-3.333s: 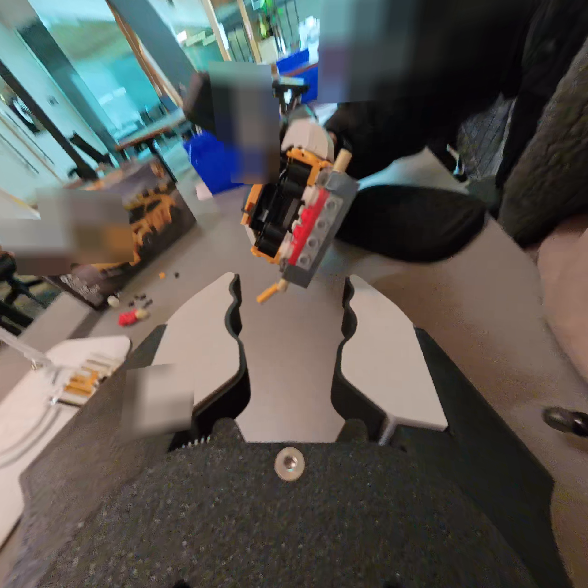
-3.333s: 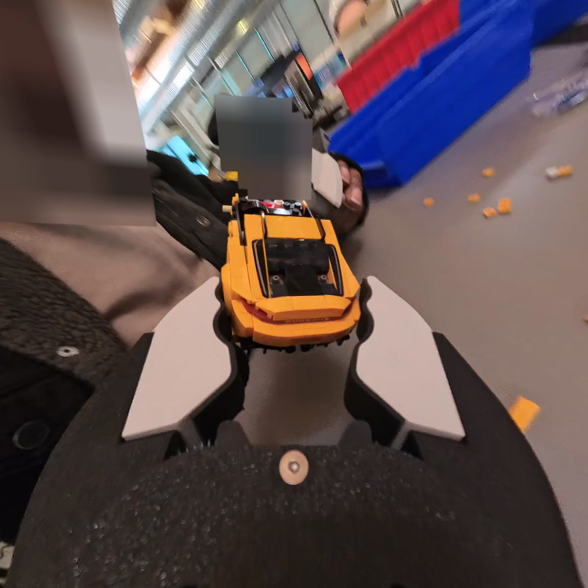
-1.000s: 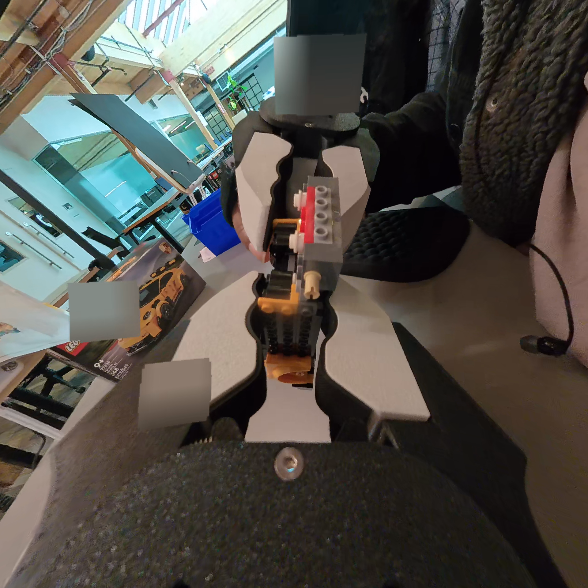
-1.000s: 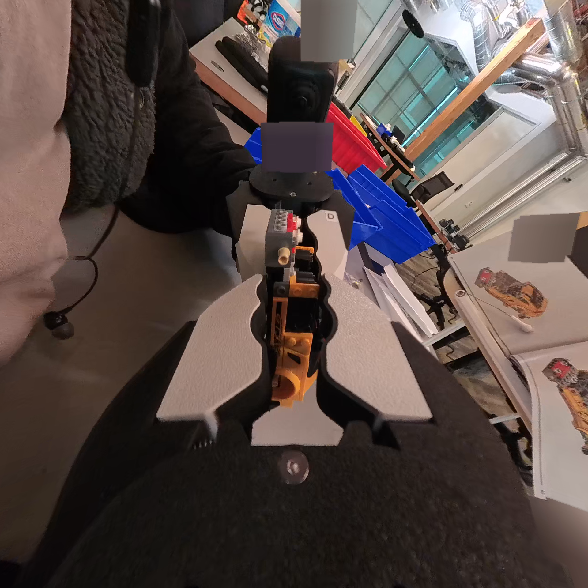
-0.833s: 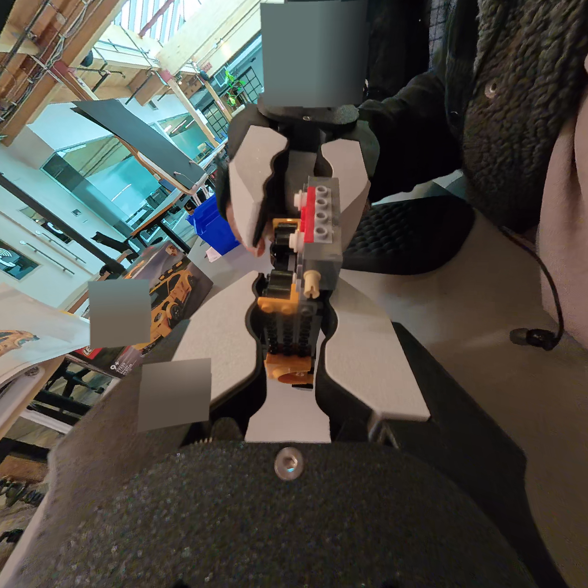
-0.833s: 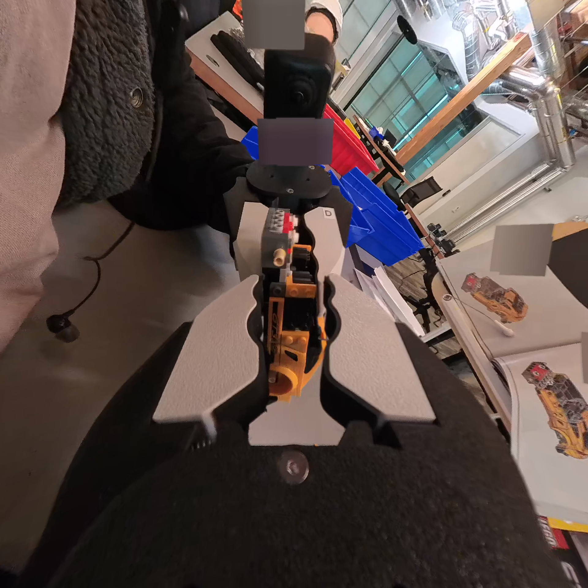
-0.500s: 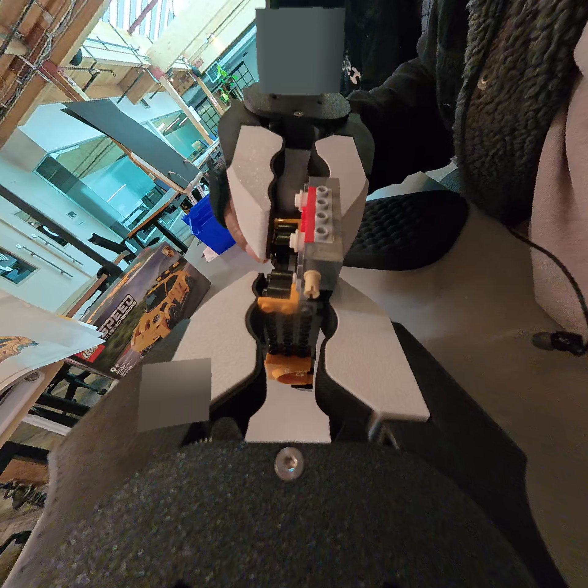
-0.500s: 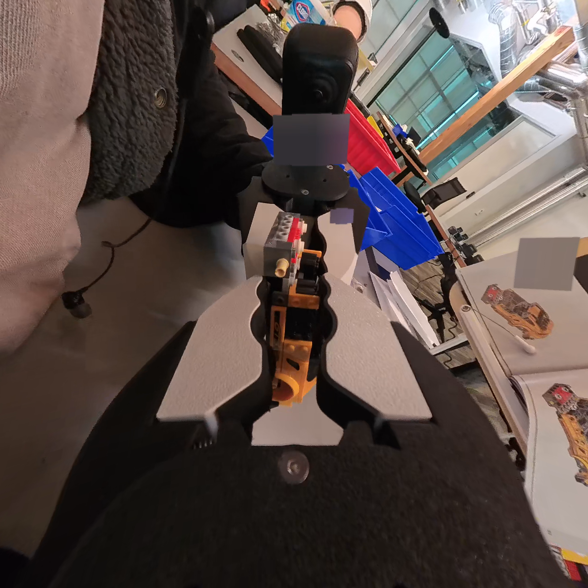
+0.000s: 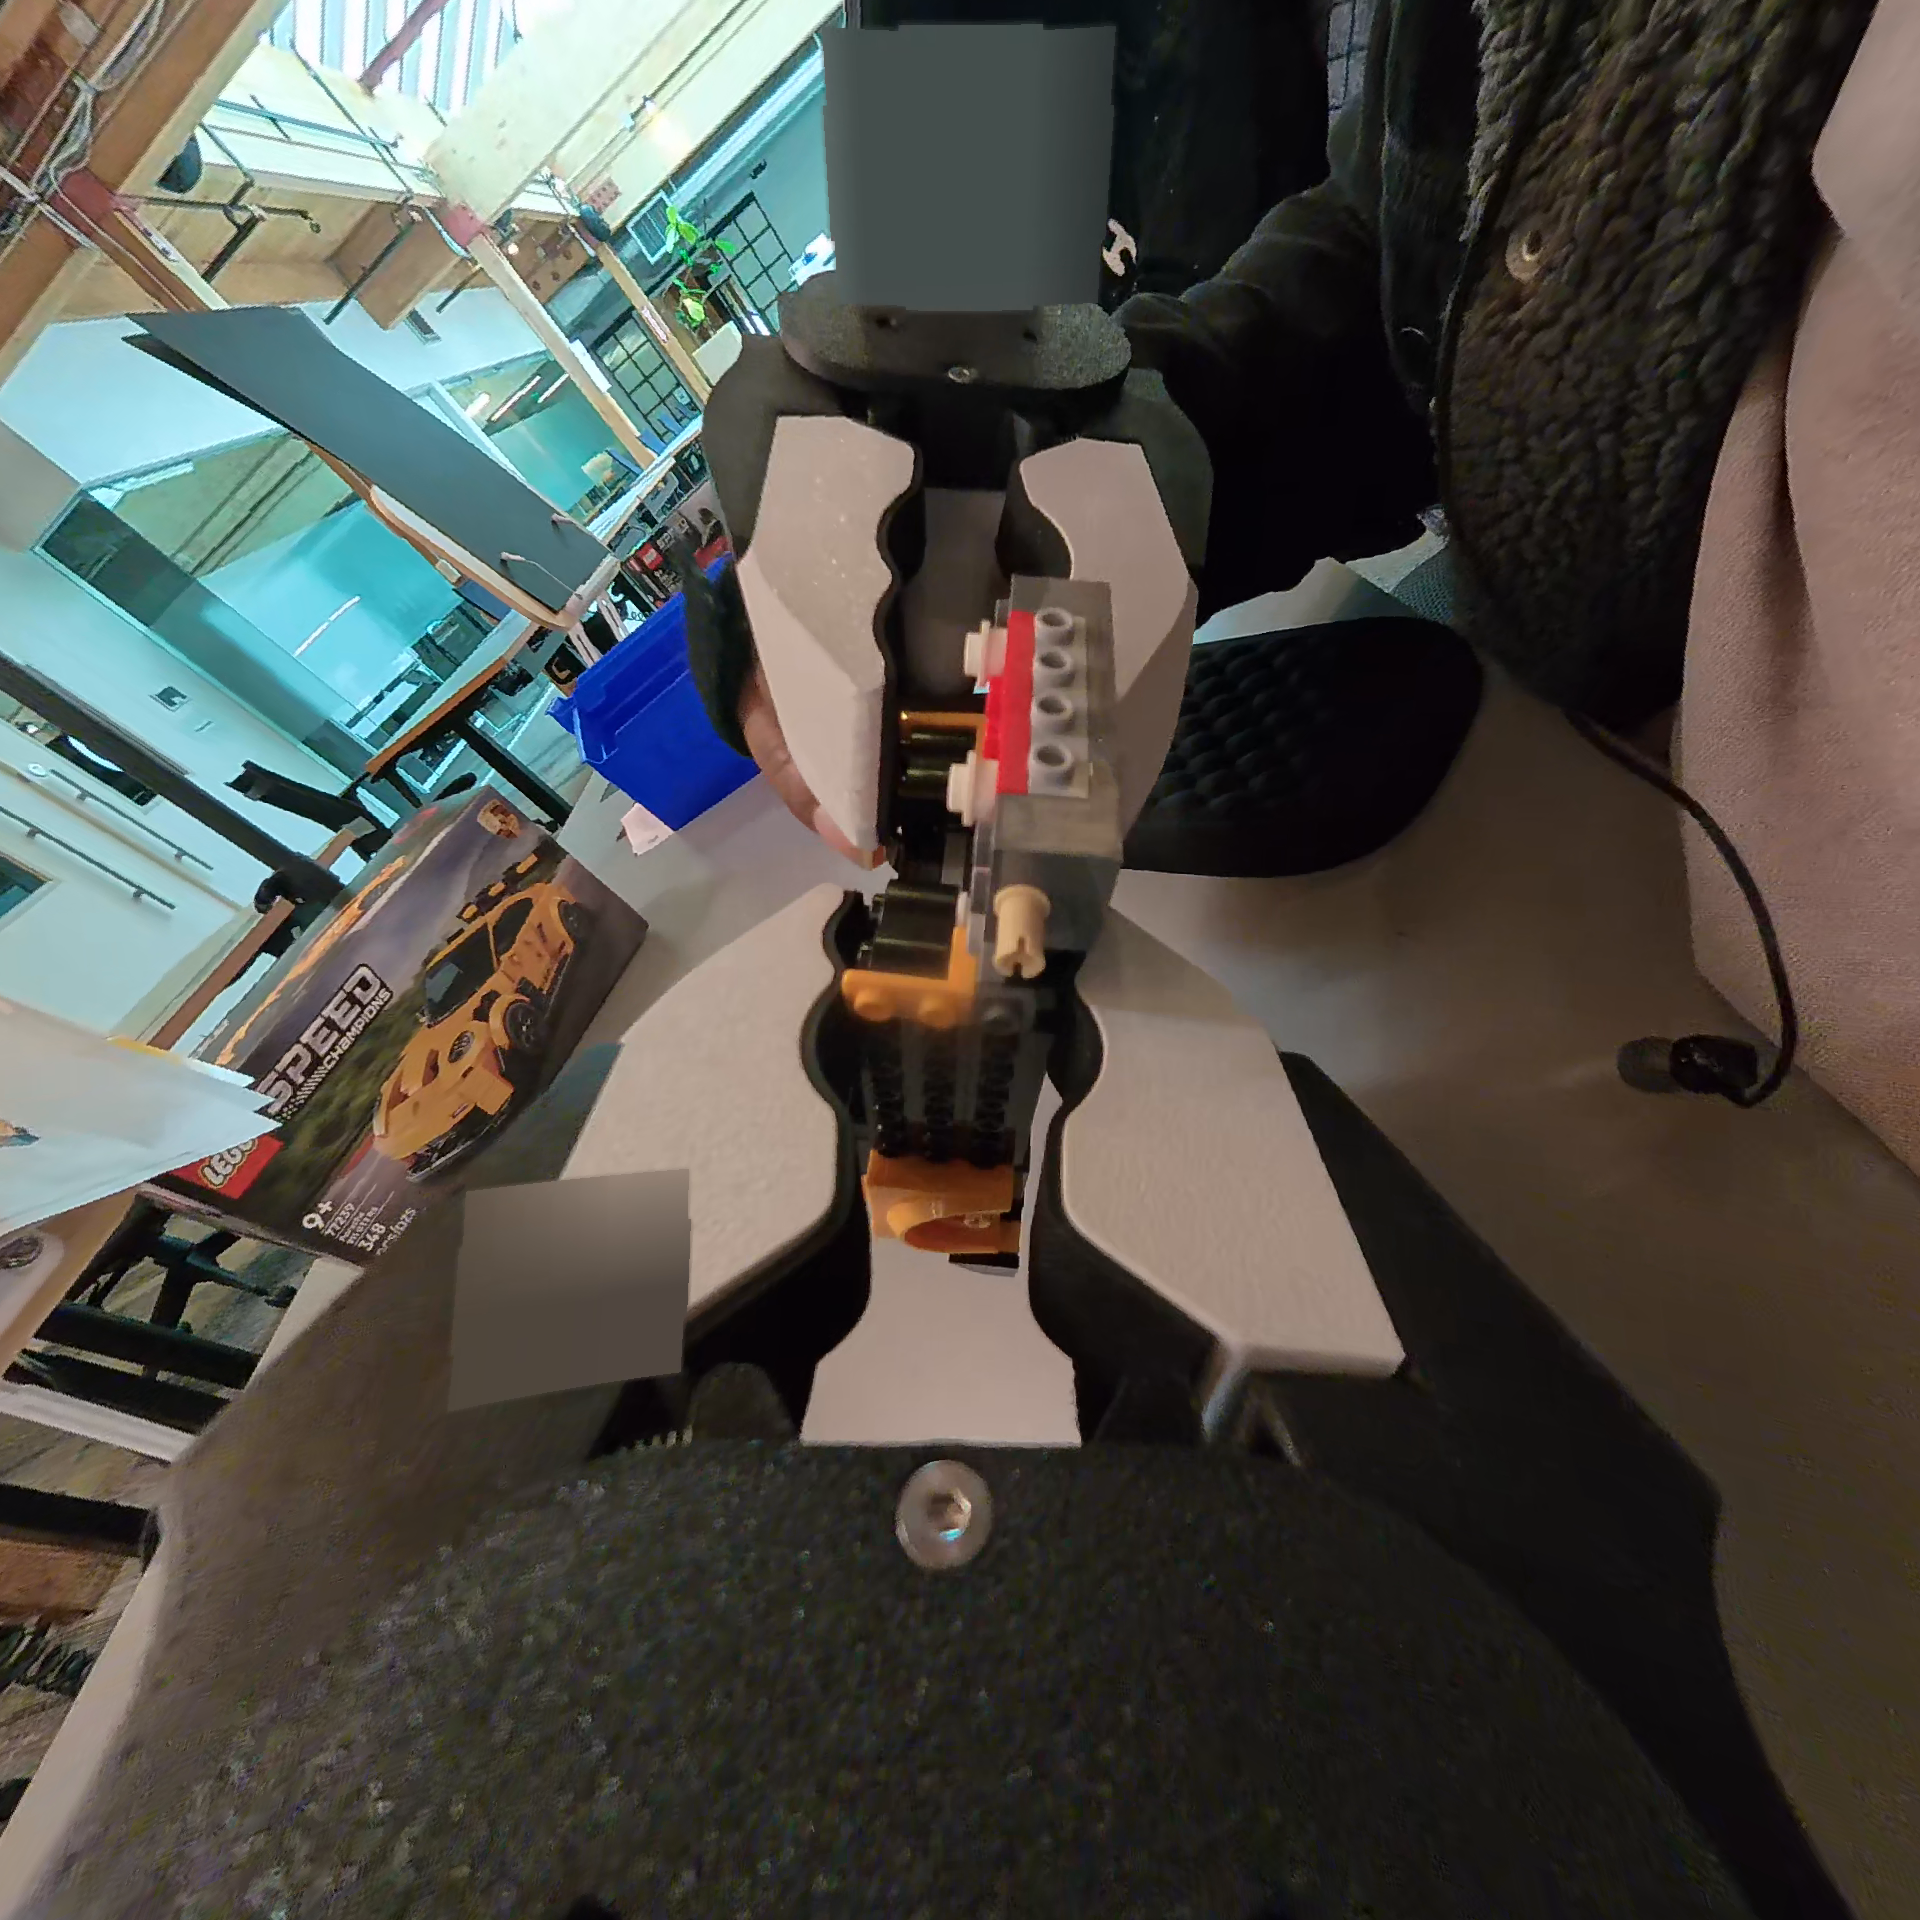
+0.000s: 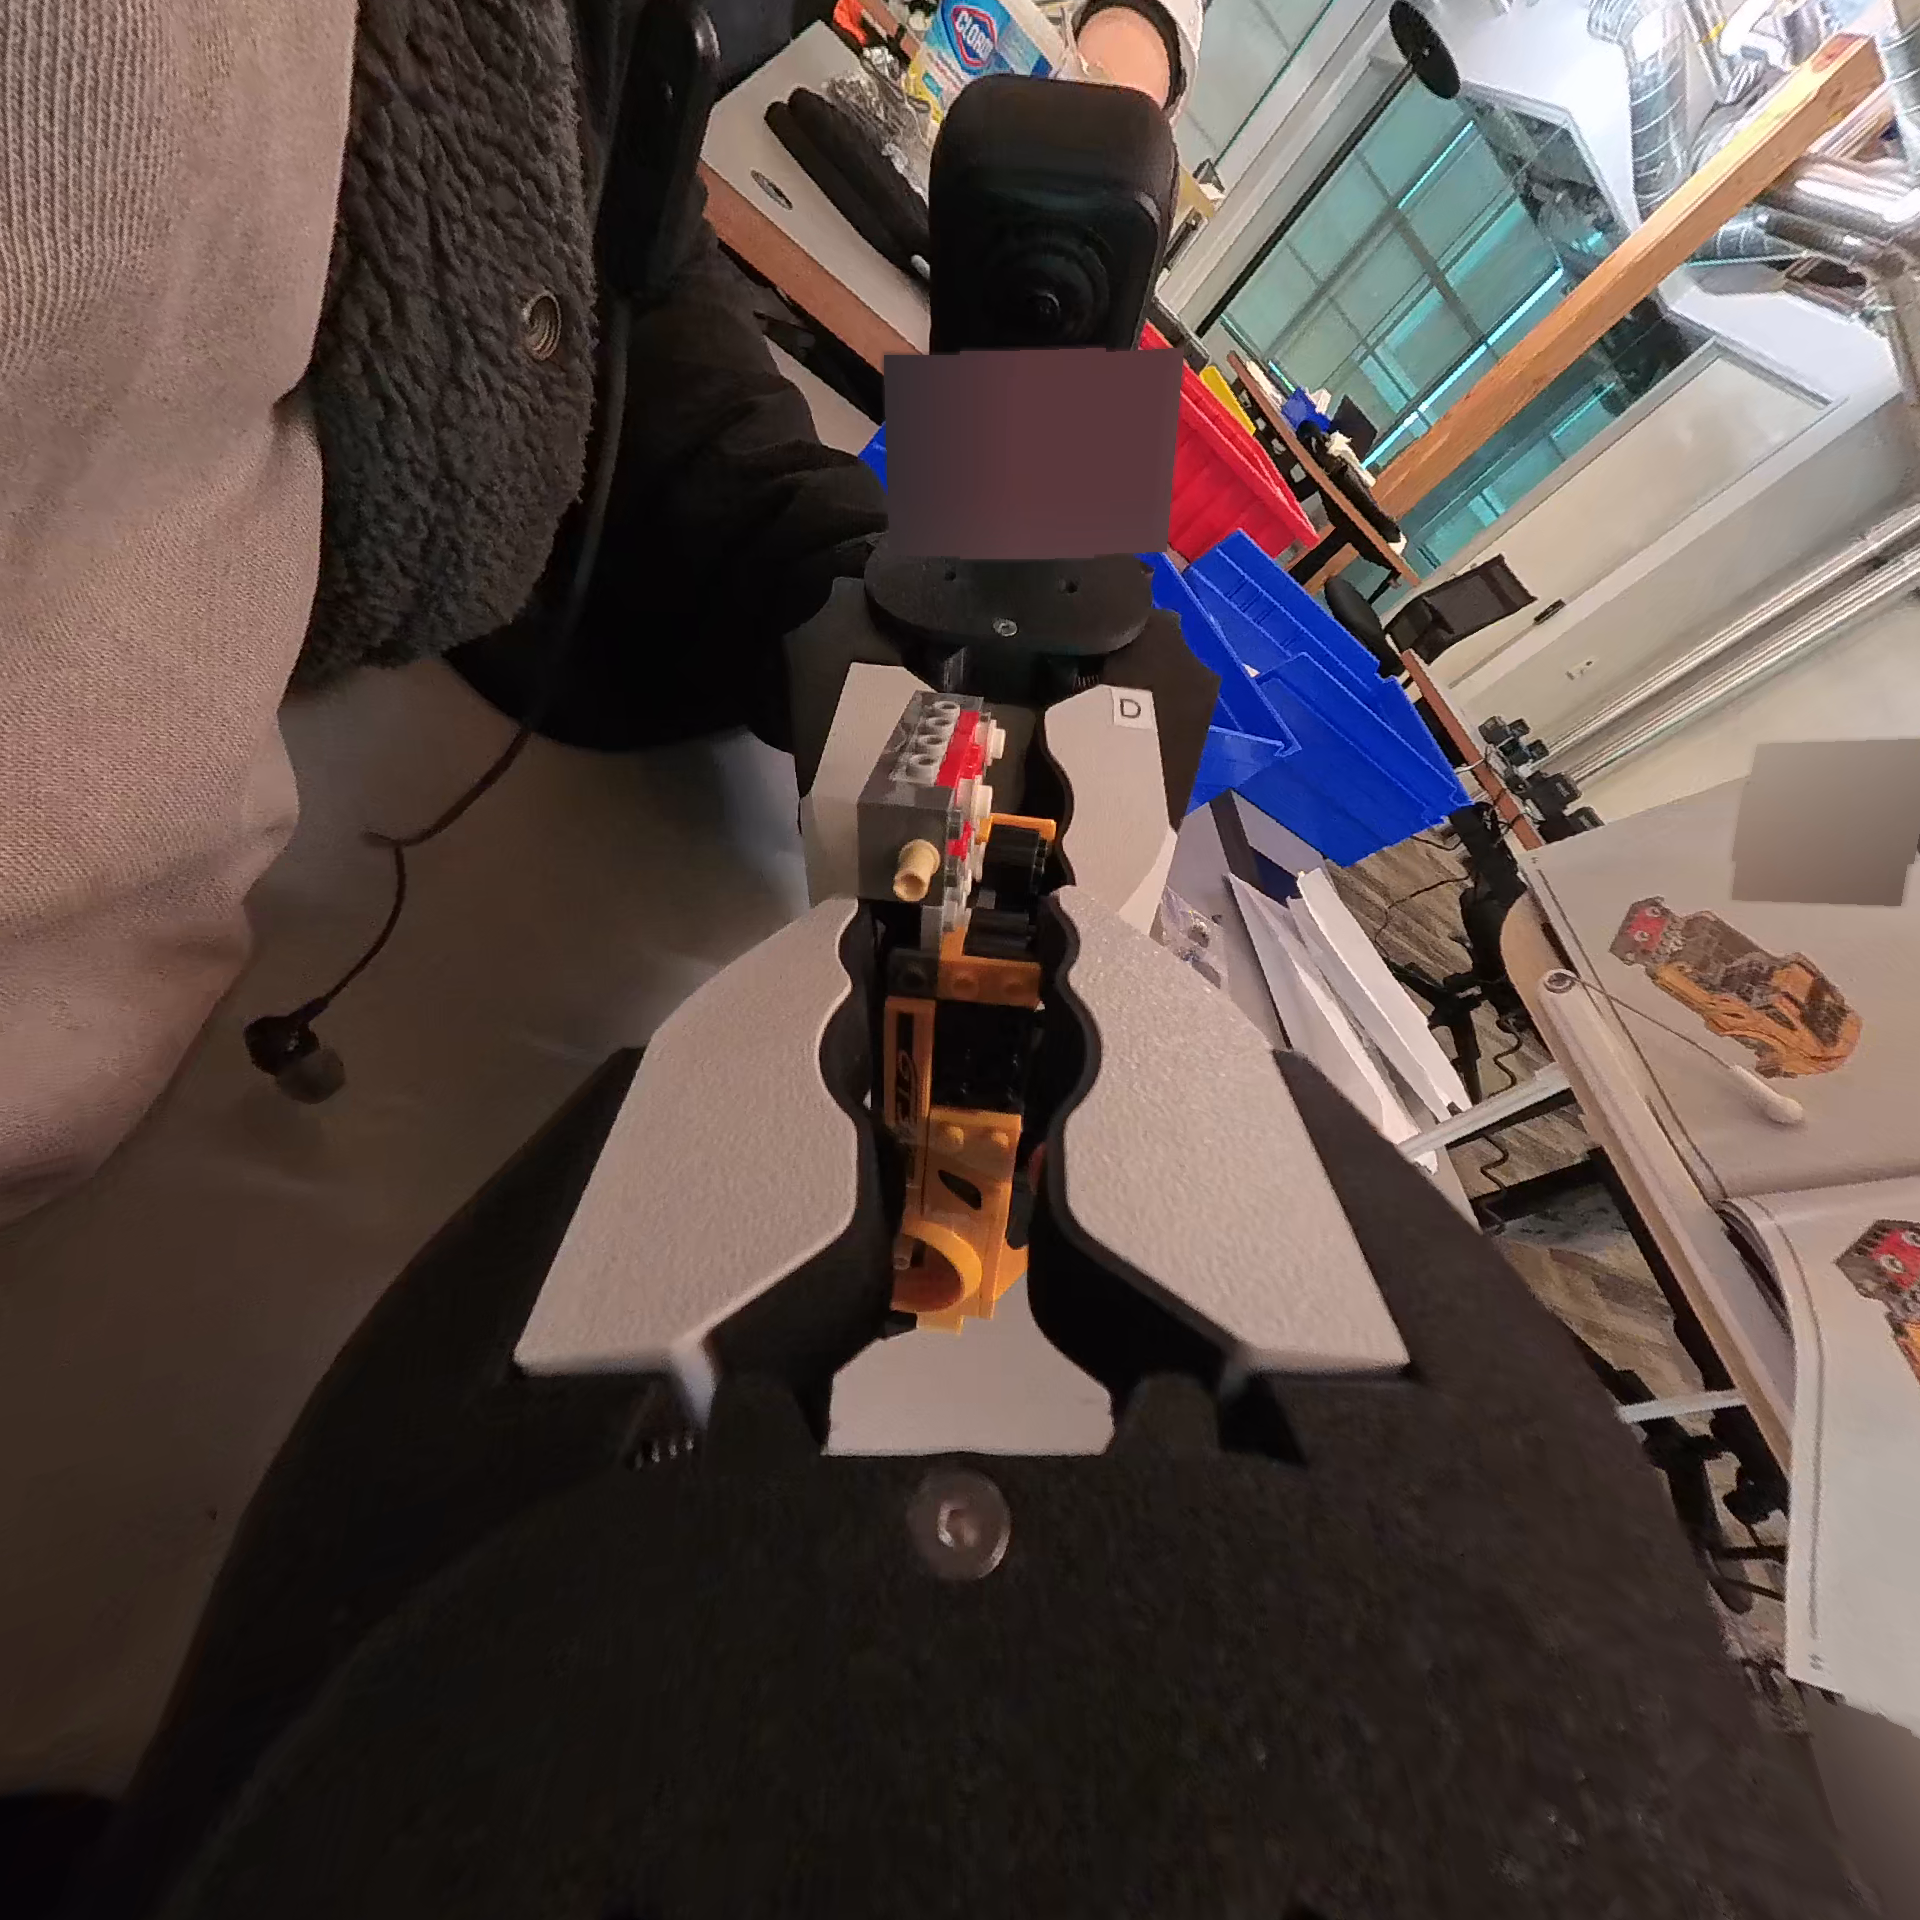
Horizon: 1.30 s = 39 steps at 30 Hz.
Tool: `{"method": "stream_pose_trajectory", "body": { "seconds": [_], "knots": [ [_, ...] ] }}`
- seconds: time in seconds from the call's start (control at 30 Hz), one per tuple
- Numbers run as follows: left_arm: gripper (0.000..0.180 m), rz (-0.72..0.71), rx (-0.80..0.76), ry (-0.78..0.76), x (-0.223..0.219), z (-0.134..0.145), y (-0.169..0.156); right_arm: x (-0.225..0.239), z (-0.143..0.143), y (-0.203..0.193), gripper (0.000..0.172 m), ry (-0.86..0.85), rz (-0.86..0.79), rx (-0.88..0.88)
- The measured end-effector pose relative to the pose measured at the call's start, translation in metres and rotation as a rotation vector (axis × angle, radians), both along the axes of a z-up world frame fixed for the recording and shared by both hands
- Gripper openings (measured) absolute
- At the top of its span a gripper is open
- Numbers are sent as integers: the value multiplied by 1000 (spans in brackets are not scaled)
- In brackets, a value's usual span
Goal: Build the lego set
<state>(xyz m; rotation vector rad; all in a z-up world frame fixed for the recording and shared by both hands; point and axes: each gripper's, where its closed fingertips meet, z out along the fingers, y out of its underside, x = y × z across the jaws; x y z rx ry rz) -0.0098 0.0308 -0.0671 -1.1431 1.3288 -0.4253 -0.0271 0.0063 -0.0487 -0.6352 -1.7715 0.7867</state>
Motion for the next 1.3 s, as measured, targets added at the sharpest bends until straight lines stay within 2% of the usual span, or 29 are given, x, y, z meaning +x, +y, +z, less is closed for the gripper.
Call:
{"method": "stream_pose_trajectory", "body": {
  "seconds": [0.5, 0.6, 0.73, 1.1, 1.23, 1.3],
  "knots": [
    [33, 8, -7, -13, 0, 2, 1, -1, 3, 3, 29, 16, -24, -10],
    [33, -1, 2, -13, 0, 3, -1, -1, 6, 2, 37, 18, -21, 5],
    [33, -3, 4, -11, 1, 4, -2, -3, 2, 0, 30, 3, -11, 31],
    [33, -5, -10, -11, 0, 0, -2, -4, -1, 2, 29, 0, -34, 1],
    [33, -7, -43, -57, -2, 4, 1, -6, 4, 5, 29, 24, -55, -52],
    [34, -13, -58, -131, -5, 12, 3, -6, 15, 11, 40, 52, -74, -89]
  ]
}}
